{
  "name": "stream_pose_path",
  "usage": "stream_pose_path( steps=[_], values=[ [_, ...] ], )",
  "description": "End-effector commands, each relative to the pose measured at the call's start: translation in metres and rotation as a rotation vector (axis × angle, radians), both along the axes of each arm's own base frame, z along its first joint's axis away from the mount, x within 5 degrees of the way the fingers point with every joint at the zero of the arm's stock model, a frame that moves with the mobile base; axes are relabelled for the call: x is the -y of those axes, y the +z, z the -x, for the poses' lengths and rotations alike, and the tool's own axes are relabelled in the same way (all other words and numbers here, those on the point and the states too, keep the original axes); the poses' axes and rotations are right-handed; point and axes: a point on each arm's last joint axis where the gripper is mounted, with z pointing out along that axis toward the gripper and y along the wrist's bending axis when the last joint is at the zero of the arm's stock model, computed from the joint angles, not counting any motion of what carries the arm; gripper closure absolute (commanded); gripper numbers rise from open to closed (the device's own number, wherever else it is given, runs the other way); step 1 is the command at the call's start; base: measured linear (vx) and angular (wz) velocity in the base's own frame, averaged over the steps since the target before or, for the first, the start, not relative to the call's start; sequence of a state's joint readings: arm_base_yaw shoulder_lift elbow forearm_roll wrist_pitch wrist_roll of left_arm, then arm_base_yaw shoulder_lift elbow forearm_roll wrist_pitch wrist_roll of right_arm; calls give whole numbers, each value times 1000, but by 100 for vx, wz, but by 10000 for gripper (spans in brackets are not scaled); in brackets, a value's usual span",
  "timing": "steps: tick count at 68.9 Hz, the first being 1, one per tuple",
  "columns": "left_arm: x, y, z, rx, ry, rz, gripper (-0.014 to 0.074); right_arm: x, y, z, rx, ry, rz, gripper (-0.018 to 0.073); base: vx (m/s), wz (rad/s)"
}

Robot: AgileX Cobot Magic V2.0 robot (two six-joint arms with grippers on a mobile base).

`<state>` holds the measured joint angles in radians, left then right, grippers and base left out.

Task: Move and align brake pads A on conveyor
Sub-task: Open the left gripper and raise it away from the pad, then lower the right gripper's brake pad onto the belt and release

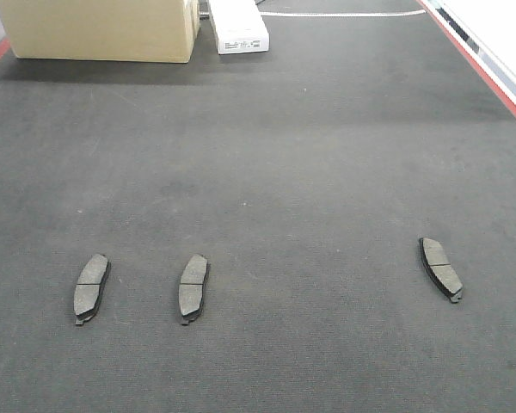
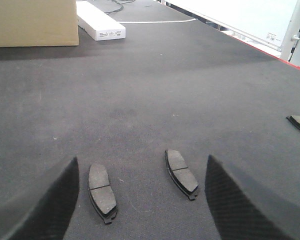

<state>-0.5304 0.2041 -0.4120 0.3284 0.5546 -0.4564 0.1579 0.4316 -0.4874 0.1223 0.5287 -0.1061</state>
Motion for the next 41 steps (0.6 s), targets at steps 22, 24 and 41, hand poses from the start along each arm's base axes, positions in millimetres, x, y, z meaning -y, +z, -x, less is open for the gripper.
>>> stream_pose_path(
  steps=[22, 24, 41],
  values=[
    [2, 12, 0, 72, -21, 23, 83, -25, 5, -121, -462, -6, -58, 543, 0, 0],
    [2, 12, 0, 72, -21, 23, 83, -27, 2, -129, -503, -4, -53, 543, 0, 0],
    [2, 12, 0, 72, -21, 23, 83, -51, -30, -199, -711, 4, -44, 533, 0, 0]
  ],
)
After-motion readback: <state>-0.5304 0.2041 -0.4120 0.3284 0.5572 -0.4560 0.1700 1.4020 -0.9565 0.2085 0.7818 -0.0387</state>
